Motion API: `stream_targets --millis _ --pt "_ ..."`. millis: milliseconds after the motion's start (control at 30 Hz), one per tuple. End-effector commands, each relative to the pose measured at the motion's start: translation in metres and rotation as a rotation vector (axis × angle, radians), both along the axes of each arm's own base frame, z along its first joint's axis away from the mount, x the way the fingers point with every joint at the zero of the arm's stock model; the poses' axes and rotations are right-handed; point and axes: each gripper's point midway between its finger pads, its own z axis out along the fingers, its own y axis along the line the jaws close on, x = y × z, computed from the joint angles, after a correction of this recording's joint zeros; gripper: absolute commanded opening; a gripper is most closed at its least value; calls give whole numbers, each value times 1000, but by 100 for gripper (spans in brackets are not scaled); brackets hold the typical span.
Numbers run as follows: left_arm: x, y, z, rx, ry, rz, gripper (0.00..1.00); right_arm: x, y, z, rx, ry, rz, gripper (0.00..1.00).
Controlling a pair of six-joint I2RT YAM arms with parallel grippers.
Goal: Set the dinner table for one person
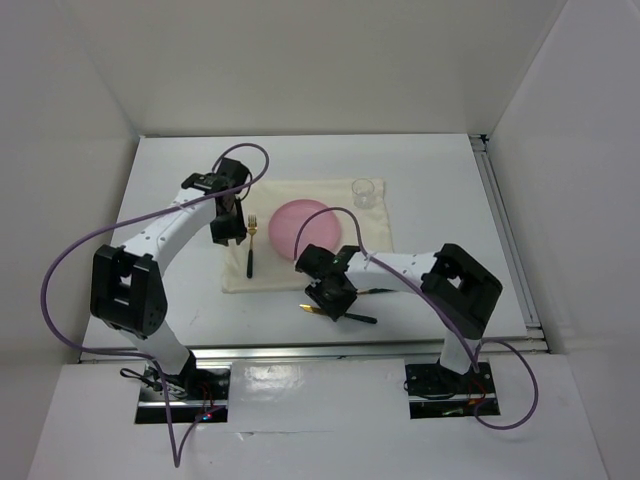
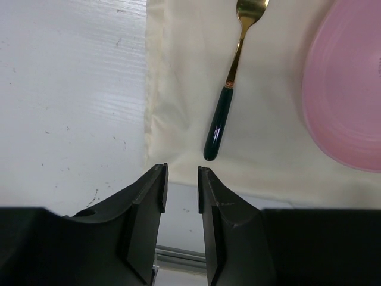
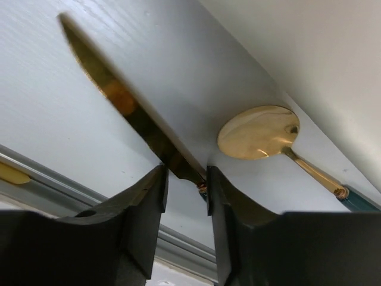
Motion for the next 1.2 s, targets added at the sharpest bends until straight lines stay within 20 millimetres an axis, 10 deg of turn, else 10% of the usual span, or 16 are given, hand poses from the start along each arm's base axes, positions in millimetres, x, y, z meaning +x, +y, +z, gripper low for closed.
stream_targets --millis 0,267,367,867,1167 --pt "5 2 23 -7 -61 4 44 -7 6 -11 -27 24 63 42" --pt "3 6 23 -4 -51 13 44 -4 24 -3 -4 -31 170 27" --pt "4 9 25 -4 -51 22 44 2 29 7 25 -72 200 0" --pt "14 7 44 -44 -88 31 44 18 29 80 126 -251 258 0" --pt "11 6 41 -69 -80 31 44 90 7 121 260 -304 -107 0"
